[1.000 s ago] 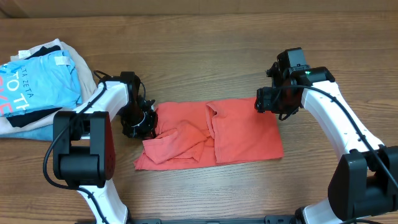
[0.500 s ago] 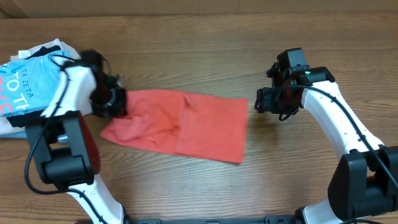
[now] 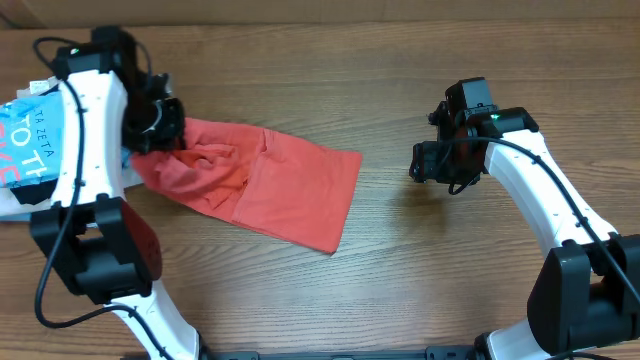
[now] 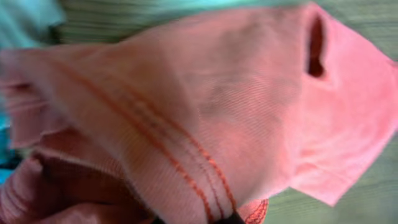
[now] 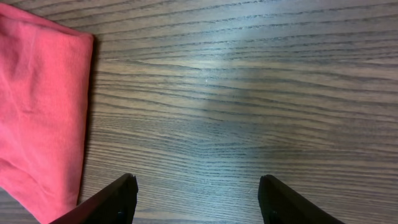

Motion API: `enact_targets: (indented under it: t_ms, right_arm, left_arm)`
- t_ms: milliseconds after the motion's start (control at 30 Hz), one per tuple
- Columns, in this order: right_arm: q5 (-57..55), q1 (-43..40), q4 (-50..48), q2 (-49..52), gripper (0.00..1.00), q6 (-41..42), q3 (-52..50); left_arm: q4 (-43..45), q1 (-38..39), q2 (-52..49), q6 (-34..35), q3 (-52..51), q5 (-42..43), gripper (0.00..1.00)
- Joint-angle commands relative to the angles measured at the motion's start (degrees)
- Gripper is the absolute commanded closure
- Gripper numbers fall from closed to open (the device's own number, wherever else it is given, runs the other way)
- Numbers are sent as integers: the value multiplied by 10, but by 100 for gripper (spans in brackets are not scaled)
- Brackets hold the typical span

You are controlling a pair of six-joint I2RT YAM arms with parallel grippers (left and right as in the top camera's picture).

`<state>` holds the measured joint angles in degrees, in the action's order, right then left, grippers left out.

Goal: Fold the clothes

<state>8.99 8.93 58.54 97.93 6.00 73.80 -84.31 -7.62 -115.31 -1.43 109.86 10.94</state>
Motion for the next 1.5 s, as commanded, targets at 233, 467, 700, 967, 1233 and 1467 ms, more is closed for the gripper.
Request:
enact_targets:
  t_ms: [233, 467, 700, 967, 1233, 1467]
  right_arm:
    - [0, -3, 2, -10, 34, 2, 9]
    - [0, -3, 2, -10, 34, 0, 9]
    - [0, -3, 9, -10, 33, 0, 9]
    - [0, -3, 10, -10, 32, 0, 9]
    - [1, -3, 12, -10, 32, 0, 9]
    - [1, -3, 12, -10, 32, 0, 9]
  left_arm:
    - [-40, 157, -4, 57, 12, -16, 96]
    - [-30, 259, -5, 84, -11, -35, 91]
    - [-4, 311, -6, 110, -47, -56, 92]
    - [25, 345, -5, 155, -47, -49, 92]
    - [45, 373, -7, 158, -47, -50, 88]
    - [51, 377, -7, 158, -47, -49, 84]
